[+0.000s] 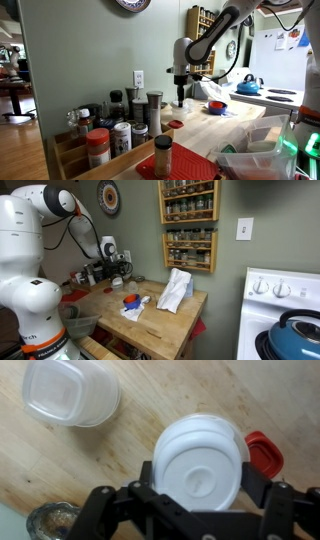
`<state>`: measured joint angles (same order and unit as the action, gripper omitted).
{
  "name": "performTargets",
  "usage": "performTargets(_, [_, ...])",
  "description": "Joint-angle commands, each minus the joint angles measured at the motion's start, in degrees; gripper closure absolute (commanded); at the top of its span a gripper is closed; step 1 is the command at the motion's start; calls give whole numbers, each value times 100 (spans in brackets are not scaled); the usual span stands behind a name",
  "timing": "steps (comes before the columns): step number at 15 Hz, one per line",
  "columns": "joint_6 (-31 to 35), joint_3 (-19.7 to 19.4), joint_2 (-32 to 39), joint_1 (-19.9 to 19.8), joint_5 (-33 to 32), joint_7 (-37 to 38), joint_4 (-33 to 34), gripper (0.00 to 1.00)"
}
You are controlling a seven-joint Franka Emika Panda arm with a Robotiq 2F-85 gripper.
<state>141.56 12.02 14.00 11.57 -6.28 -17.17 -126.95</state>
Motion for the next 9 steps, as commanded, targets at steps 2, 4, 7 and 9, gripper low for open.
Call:
performTargets(2, [-204, 60, -61, -56, -90, -359, -25, 37])
performTargets(4, [-212, 63, -93, -73, -72, -490, -47, 37])
performTargets(7, [-224, 86, -90, -68, -55, -643, -46, 37])
performTargets(9, [-228, 95, -78, -64, -56, -699, -43, 37])
